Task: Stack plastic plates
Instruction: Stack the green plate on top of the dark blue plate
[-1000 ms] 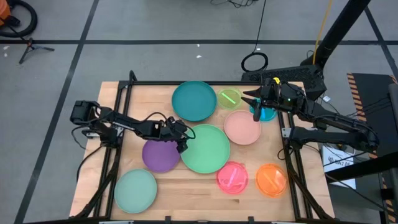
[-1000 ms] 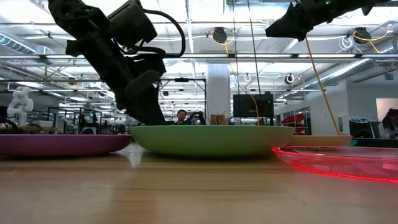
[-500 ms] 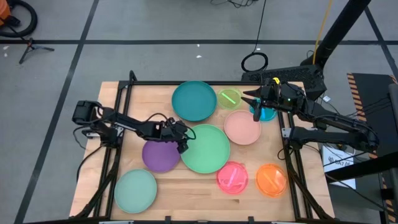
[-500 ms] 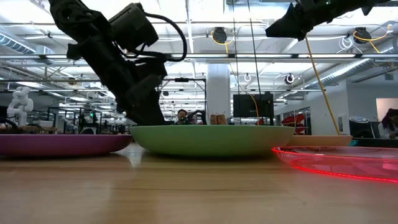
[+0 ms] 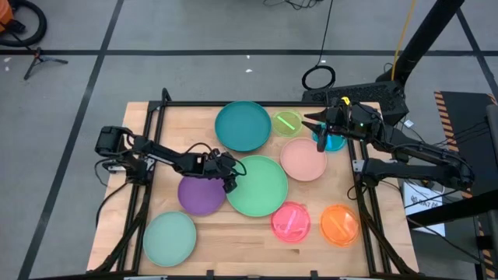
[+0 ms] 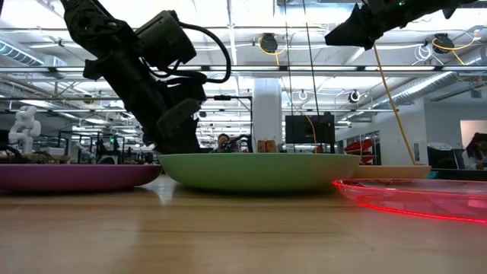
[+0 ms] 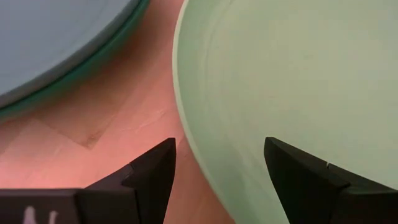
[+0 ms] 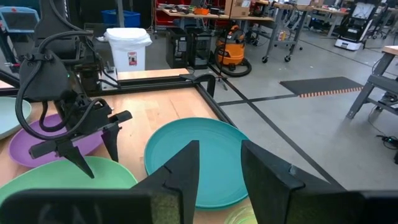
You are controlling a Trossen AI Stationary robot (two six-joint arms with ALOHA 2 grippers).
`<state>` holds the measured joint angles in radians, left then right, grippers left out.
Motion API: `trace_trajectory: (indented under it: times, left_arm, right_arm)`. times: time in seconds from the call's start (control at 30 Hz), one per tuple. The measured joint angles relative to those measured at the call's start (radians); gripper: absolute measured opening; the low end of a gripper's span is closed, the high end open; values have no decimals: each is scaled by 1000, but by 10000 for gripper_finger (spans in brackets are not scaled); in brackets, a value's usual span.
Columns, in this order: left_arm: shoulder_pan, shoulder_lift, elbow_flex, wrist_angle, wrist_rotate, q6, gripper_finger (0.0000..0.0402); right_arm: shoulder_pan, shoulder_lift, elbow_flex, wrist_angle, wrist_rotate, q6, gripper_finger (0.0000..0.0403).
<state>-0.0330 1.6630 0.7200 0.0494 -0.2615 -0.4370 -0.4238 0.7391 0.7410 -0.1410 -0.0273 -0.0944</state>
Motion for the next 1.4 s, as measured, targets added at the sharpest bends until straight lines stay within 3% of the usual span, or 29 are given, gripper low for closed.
trace_trajectory:
  times: [0.17,0.7,1.4]
  left_arm:
    - [0,0,0,-3,1,-12,235]
    - [0,0,0,-5,2,-71,99]
    - [0,-1,1,10,-19,-170,37]
  right_arm:
    - [0,0,0,0,0,0,114]
    - [0,0,0,0,0,0,114]
    - [0,0,0,-1,0,0,114]
